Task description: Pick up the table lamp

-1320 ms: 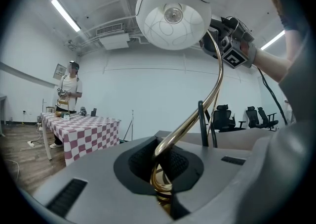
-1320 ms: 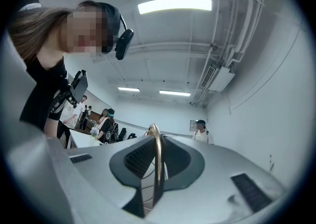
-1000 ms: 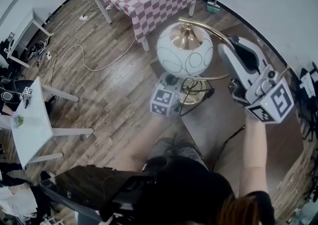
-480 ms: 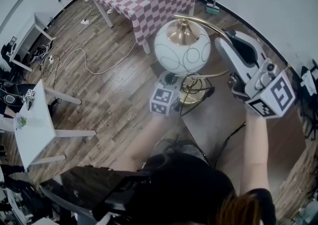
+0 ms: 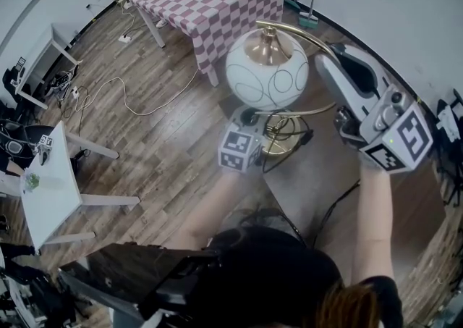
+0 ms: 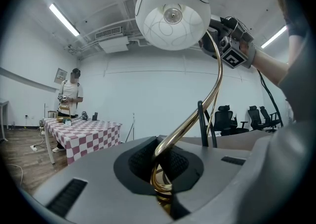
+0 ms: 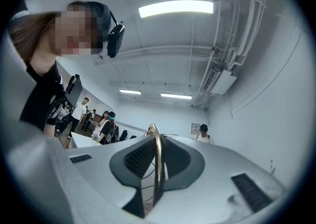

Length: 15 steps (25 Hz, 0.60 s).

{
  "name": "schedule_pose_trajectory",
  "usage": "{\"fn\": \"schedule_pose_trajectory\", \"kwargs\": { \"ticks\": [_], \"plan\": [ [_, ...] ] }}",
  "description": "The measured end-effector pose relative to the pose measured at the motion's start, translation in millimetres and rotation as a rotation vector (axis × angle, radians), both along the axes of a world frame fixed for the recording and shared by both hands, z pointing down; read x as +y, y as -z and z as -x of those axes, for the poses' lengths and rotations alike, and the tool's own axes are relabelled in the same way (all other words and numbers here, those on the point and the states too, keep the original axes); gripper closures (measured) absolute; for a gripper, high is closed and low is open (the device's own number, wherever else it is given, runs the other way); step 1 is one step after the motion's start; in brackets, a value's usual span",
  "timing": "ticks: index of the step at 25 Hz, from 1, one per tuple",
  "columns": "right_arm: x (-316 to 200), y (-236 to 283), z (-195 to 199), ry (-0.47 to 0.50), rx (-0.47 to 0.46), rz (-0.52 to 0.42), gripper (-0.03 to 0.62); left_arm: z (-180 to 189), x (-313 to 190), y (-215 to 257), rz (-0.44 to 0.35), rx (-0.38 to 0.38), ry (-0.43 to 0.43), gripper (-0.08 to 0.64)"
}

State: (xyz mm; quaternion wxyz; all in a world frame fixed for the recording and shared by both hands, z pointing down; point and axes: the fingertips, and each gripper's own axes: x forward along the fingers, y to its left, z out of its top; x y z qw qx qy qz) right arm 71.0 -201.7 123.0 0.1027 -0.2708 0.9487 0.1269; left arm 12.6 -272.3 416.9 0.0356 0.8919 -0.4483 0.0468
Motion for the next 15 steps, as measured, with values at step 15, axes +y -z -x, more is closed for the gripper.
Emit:
{"fn": "schedule_pose_trajectory", "kwargs": {
  "ticks": [15],
  "plan": [
    [-1.7,13.6,-5.0,0.009,-0.011,-0.004,0.548,-6.2,-2.9,13.5,-0.006,0.006,-0.008,0.56]
  ]
}}
